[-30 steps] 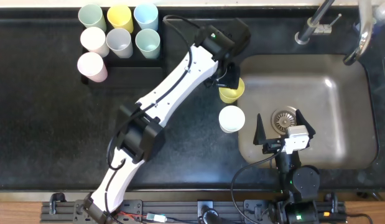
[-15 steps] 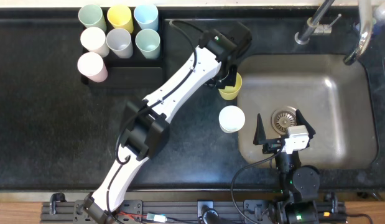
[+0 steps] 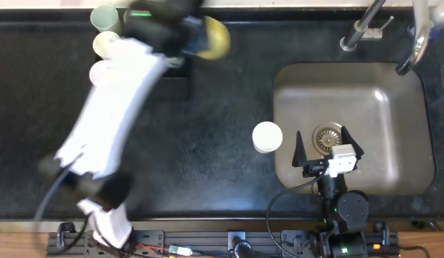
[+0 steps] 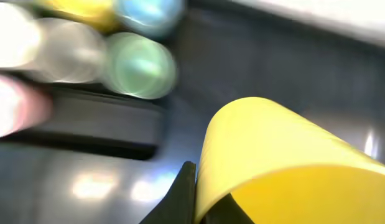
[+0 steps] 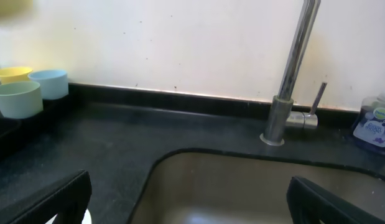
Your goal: Store Cups
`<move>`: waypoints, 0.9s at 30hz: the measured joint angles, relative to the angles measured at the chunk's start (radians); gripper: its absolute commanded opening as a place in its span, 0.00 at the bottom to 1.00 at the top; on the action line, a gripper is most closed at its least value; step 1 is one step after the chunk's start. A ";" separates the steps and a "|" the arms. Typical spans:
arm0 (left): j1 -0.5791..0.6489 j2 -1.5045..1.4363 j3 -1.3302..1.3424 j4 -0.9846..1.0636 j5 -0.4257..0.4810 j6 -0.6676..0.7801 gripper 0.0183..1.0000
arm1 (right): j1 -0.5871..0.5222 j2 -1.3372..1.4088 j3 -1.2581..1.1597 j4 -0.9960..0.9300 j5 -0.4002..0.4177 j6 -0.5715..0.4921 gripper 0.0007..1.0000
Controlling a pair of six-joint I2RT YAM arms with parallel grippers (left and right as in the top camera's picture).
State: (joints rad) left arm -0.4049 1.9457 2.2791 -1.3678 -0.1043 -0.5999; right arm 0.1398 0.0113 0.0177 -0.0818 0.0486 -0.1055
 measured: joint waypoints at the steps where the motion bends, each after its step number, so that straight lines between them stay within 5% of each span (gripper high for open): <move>1: 0.051 -0.046 -0.027 -0.003 -0.021 -0.049 0.02 | 0.000 0.000 0.000 -0.001 0.000 0.000 1.00; 7: 0.256 -0.219 -0.286 -0.058 -0.060 -0.548 0.02 | 0.000 0.000 0.000 0.000 0.000 0.000 1.00; 11: 0.309 -0.229 -0.436 0.002 -0.045 -0.725 0.02 | 0.000 0.000 0.000 0.000 0.000 0.000 1.00; 27: 0.336 -0.074 -0.558 0.088 -0.016 -0.846 0.02 | 0.000 0.000 0.000 0.000 0.000 0.000 1.00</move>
State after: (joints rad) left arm -0.0692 1.8721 1.7206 -1.2797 -0.1204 -1.4460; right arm 0.1398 0.0113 0.0177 -0.0822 0.0486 -0.1051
